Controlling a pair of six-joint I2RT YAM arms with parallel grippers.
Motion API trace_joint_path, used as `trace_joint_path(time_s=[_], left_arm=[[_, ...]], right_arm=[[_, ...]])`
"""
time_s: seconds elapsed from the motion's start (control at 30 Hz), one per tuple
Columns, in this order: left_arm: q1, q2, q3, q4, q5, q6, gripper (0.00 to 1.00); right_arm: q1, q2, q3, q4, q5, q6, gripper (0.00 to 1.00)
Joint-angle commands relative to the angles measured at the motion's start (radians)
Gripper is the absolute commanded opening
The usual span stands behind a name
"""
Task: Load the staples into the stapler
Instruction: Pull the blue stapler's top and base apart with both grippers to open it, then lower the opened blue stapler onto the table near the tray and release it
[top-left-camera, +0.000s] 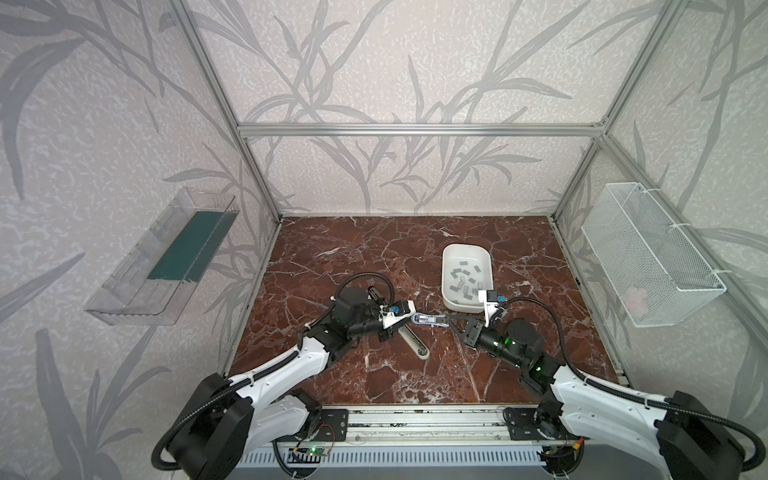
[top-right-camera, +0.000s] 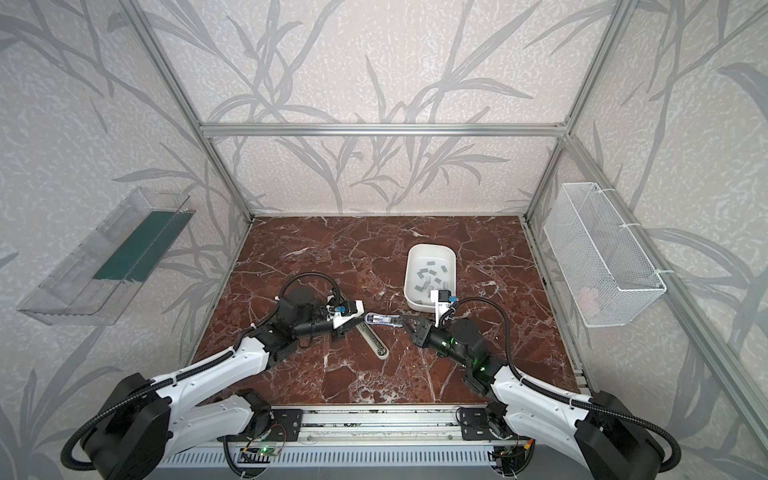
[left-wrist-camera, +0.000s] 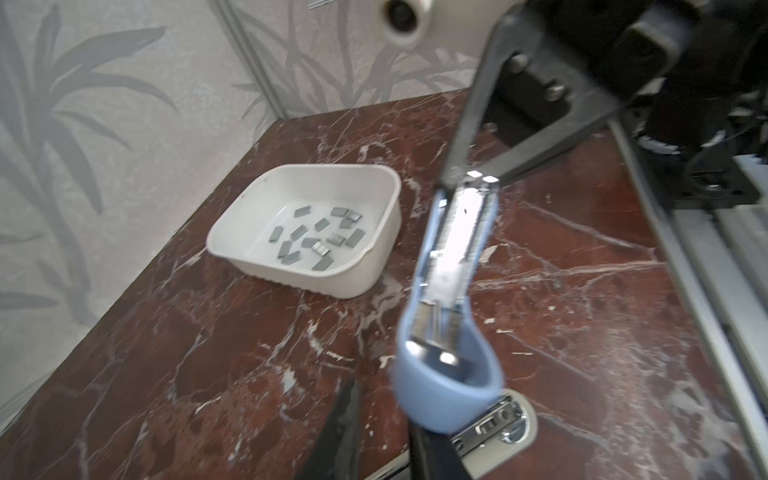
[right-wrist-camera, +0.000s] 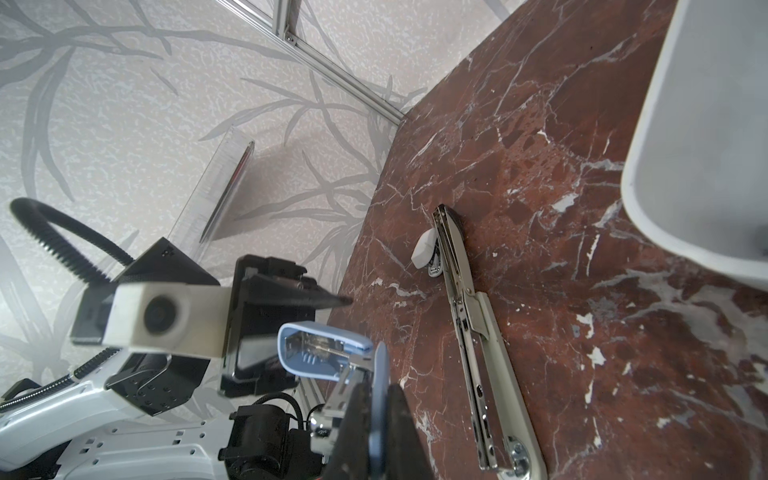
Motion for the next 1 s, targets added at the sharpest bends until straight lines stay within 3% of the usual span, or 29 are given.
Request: trace_joint_path(time_s=[0.0, 0.17, 0.37, 0.57, 0.77, 0.97], left_arm=[[0.028, 0.025, -0.015, 0.129, -0.070, -0.031, 0.08], [0.043, 0.032, -0.019, 0.143, -0.063, -0.053, 0.16], [0.043, -0.056, -0.051, 0.159, -0.026, -0.084, 0.28], [0.015, -0.126, -0.009, 0.026, 0.064, -0.093, 0.35], [-0.053, -0.124, -0.036, 0.036, 0.053, -0.032, 0.36], [-0.049, -0.115, -0.042, 0.093, -0.041, -0.119, 0.37]], right_arm=[[0.004, -0.029, -0.016, -0.045, -0.009, -0.007, 0.00], [0.004, -0.044, -0.021, -0.081, 0.018, -0.002, 0.00], [0.004, -0.038, -0.020, -0.126, 0.074, -0.016, 0.00], [0.004, 0.007, -0.003, -0.212, 0.148, 0.007, 0.00], [0.004, 0.046, -0.027, -0.224, 0.223, 0.045, 0.00], [0.005, 0.158, -0.027, -0.154, 0.232, 0.077, 0.00]])
